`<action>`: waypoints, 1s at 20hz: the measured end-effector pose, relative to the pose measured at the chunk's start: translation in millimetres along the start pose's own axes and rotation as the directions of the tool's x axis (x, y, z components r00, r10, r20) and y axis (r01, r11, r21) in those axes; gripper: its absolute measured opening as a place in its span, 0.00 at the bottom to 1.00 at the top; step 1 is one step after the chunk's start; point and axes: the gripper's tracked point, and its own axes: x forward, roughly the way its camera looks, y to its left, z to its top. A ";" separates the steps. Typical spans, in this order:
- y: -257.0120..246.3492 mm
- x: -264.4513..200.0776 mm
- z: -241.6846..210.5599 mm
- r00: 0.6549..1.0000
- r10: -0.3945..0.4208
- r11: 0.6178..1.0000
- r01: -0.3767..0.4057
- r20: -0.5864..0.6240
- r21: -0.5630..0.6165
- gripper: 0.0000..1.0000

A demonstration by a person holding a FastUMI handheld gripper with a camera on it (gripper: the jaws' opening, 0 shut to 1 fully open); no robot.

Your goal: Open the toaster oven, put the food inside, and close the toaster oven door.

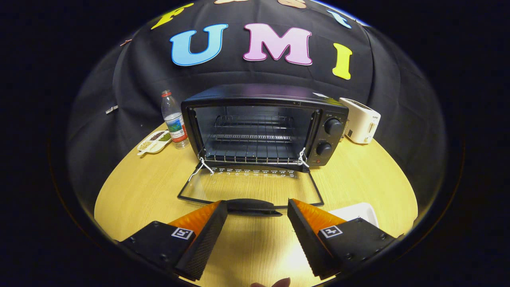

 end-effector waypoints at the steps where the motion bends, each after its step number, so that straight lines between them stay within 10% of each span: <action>1: -1.9 -6.3 2.2 1.000 0.016 1.000 -0.016 -0.007 0.011 0.99; 9: -83.6 -68.7 -5.8 0.965 0.144 0.985 -0.119 -0.219 0.121 1.00; 20: -260.6 -49.2 -63.3 0.810 0.073 0.989 0.017 -0.582 0.148 0.99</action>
